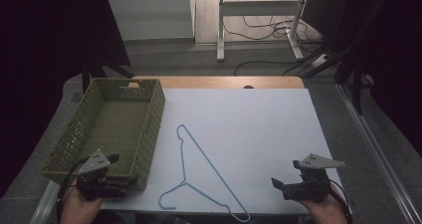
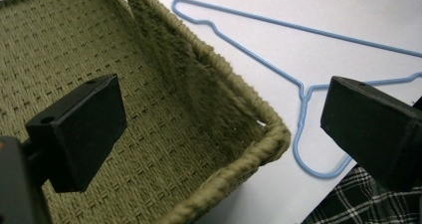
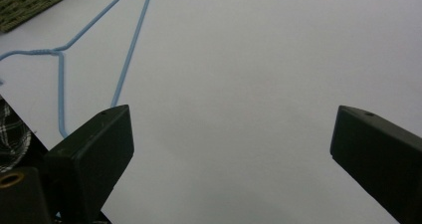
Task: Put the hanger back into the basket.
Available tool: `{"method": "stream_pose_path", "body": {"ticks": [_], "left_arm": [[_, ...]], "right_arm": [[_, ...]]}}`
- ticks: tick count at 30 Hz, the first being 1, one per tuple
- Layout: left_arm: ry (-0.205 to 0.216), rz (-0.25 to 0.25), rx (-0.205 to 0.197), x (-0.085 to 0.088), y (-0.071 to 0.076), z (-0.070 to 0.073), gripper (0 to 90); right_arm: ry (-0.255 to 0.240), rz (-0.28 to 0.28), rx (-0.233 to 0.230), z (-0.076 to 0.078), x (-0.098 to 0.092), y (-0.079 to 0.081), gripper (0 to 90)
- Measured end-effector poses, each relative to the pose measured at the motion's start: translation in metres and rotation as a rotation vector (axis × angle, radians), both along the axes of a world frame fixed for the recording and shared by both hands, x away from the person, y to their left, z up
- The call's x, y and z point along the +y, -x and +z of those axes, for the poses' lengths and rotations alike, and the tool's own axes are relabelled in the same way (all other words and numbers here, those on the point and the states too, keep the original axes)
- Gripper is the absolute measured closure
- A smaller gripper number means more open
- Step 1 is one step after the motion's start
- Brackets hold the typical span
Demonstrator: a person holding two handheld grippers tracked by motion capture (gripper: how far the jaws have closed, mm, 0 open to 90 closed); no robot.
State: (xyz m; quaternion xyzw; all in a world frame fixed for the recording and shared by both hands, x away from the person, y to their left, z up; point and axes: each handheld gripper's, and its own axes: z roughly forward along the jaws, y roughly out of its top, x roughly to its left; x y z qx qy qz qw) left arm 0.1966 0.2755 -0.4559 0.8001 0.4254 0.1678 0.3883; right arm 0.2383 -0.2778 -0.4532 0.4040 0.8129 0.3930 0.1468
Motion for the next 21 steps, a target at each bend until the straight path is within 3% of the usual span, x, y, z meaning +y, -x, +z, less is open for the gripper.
{"method": "stream_pose_path", "body": {"ticks": [5,21], "left_arm": [[-0.019,0.002,0.011,-0.0016,-0.0015,-0.0024,3.5],[-0.013,0.003,-0.003,-0.0026,-0.002,-0.0008,3.8]], "right_arm": [[0.023,-0.005,-0.021,-0.0007,-0.0004,0.0004,3.5],[0.055,0.002,-0.015,-0.0014,0.0027,0.0018,2.3]]}}
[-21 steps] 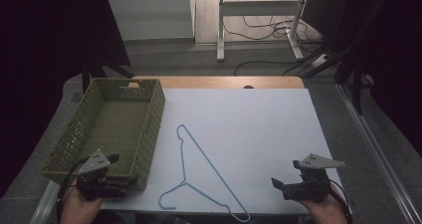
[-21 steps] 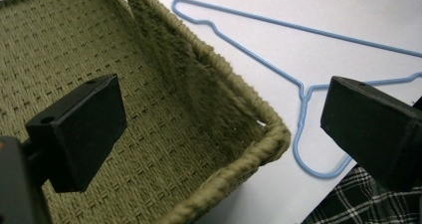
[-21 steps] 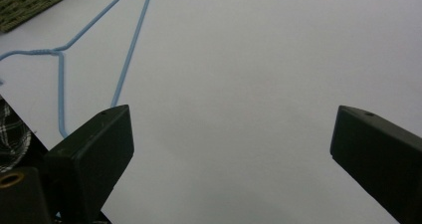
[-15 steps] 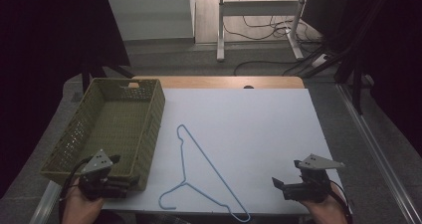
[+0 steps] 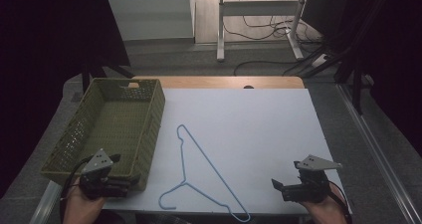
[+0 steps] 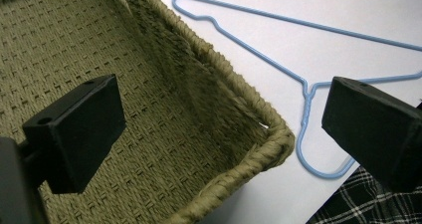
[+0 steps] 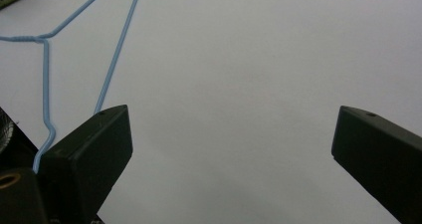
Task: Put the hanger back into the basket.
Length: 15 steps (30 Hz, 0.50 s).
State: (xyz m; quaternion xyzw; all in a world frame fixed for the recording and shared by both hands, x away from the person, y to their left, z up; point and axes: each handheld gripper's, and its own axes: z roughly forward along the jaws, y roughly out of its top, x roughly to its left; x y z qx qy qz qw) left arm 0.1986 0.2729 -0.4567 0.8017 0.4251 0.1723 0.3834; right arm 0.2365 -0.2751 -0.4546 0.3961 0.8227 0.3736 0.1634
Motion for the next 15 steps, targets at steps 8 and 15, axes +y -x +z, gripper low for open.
{"method": "stream_pose_path", "body": {"ticks": [8,15], "left_arm": [[0.012,-0.032,-0.023,-0.011,0.0,0.008,4.2],[0.014,-0.083,-0.054,-0.03,-0.002,0.014,3.7]], "right_arm": [[-0.006,0.026,0.005,0.004,0.01,0.0,2.1],[-0.007,0.041,0.016,0.008,0.023,-0.001,1.6]]}}
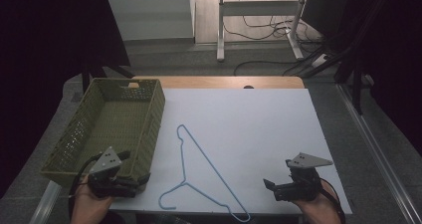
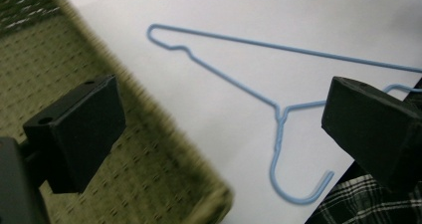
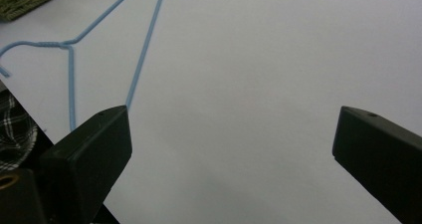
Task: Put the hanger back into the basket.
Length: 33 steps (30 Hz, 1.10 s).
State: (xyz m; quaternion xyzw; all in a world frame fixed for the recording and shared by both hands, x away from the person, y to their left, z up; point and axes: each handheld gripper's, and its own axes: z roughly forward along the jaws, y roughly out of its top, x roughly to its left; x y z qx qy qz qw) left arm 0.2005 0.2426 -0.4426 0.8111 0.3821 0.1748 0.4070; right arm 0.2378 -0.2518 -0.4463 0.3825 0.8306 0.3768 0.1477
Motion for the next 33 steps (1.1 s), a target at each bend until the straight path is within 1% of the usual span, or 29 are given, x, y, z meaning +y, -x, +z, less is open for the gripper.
{"method": "stream_pose_path", "body": {"ticks": [2,3,4,8,12,15,17,21,23,25,26,27,28,29,30,33], "left_arm": [[0.003,-0.008,-0.002,-0.003,-0.001,0.0,3.6],[0.005,-0.026,-0.003,-0.009,-0.002,0.001,3.5],[0.002,-0.035,-0.007,-0.012,-0.002,0.001,3.5],[0.02,-0.069,-0.003,-0.026,-0.005,0.001,3.4],[0.029,-0.106,0.007,-0.038,-0.008,-0.001,3.1],[0.047,-0.126,0.019,-0.045,-0.01,-0.004,3.0],[0.057,-0.136,0.029,-0.049,-0.011,-0.007,2.9],[0.062,-0.152,0.034,-0.055,-0.012,-0.012,2.7],[0.067,-0.154,0.023,-0.059,-0.012,-0.016,2.7],[0.068,-0.148,-0.005,-0.06,-0.011,-0.017,3.1],[0.076,-0.151,-0.009,-0.06,-0.011,-0.018,3.7],[0.079,-0.16,-0.002,-0.061,-0.011,-0.019,3.7],[0.079,-0.16,-0.002,-0.061,-0.011,-0.019,3.7],[0.066,-0.161,-0.02,-0.062,-0.01,-0.02,3.7],[0.062,-0.167,-0.025,-0.062,-0.009,-0.021,3.9],[0.079,-0.182,-0.018,-0.063,-0.008,-0.021,4.5]], "right_arm": [[0.002,0.004,0.005,0.001,0.004,-0.001,0.9],[0.0,0.008,0.008,0.001,0.007,-0.001,0.8],[0.001,0.017,0.013,0.002,0.009,-0.001,0.6],[-0.001,0.051,0.039,0.001,0.021,-0.003,0.2],[0.008,0.088,0.051,0.0,0.035,-0.004,0.1],[0.017,0.113,0.052,-0.001,0.047,-0.005,1.0],[0.02,0.132,0.055,-0.002,0.055,-0.006,3.5],[0.029,0.167,0.063,-0.005,0.071,-0.008,7.6],[0.043,0.185,0.062,-0.007,0.078,-0.009,10.0],[0.05,0.204,0.053,-0.009,0.086,-0.009,13.8],[0.052,0.212,0.05,-0.011,0.089,-0.009,15.8],[0.05,0.222,0.051,-0.012,0.092,-0.009,18.3],[0.05,0.222,0.051,-0.012,0.092,-0.009,18.3],[0.052,0.24,0.05,-0.015,0.101,-0.009,22.9],[0.049,0.247,0.049,-0.016,0.105,-0.009,24.9],[0.053,0.28,0.056,-0.021,0.12,-0.009,29.6]]}}
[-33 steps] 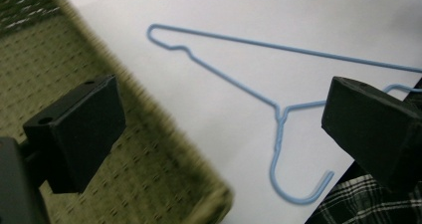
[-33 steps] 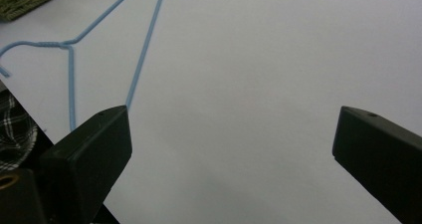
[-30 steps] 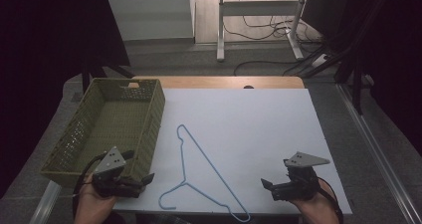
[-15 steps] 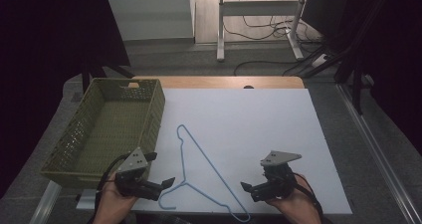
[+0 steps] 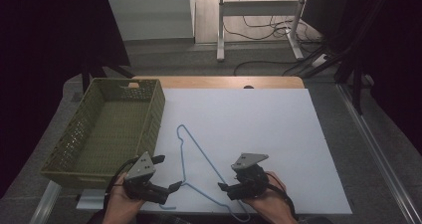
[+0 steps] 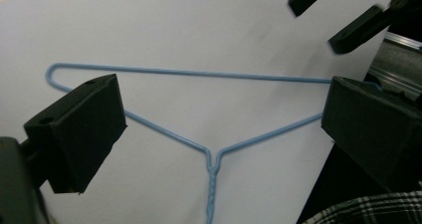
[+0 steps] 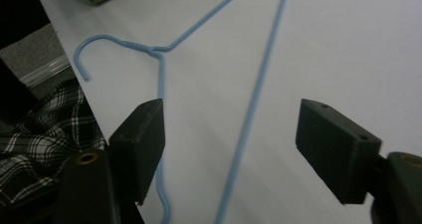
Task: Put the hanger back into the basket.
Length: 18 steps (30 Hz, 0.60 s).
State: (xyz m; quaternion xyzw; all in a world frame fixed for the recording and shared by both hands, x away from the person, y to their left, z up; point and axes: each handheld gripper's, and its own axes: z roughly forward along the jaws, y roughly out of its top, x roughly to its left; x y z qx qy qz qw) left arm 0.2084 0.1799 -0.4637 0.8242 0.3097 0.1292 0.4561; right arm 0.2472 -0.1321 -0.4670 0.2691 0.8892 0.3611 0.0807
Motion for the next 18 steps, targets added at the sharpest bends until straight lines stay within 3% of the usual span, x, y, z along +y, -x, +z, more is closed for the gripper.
{"method": "stream_pose_path", "body": {"ticks": [3,6,11,18], "left_arm": [[0.011,-0.016,0.021,-0.002,0.002,-0.001,4.7],[-0.003,-0.023,0.033,-0.003,0.004,-0.005,4.7],[0.0,-0.025,0.042,0.0,0.008,-0.007,4.8],[0.006,-0.014,0.067,0.009,0.014,-0.01,4.9]], "right_arm": [[0.01,0.034,0.0,-0.005,0.016,0.0,35.2],[0.021,0.059,0.01,-0.011,0.032,0.0,41.7],[0.024,0.097,0.047,-0.024,0.055,0.0,58.9],[0.05,0.107,0.073,-0.04,0.08,0.0,73.0]]}}
